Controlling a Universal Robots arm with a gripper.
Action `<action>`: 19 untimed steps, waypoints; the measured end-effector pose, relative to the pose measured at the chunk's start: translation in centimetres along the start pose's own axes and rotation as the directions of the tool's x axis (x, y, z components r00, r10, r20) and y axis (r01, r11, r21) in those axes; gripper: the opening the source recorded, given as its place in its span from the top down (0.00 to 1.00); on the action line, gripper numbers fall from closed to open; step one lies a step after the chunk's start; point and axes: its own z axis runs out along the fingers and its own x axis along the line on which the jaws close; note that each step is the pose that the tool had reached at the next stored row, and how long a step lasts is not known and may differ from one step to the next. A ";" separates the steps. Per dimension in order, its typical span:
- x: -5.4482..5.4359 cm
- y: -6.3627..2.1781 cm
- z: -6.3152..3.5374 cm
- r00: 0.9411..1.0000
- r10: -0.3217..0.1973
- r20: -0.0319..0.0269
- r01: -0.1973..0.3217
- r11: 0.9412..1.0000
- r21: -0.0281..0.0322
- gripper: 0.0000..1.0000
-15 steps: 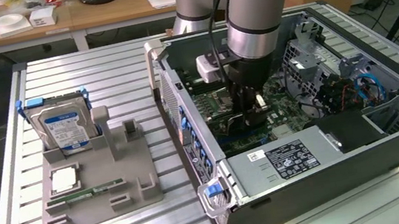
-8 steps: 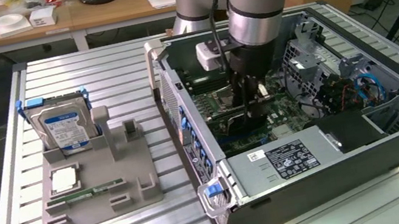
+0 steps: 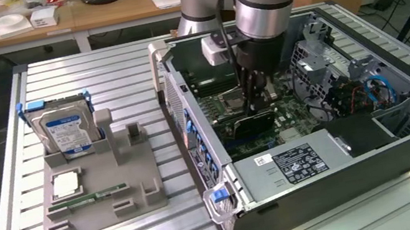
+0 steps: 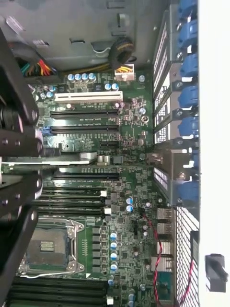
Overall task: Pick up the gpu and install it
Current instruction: 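Insert the gpu into the slot, then press down on the gpu until it lock into place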
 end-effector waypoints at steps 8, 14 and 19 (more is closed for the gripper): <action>0.0 -0.01 -0.51 1.000 0.000 0.000 0.000 1.000 0.000 0.89; 0.0 -0.01 -0.51 1.000 0.000 0.000 0.000 1.000 0.000 0.89; 0.0 -0.02 -0.51 1.000 0.000 -0.002 0.000 1.000 0.000 0.89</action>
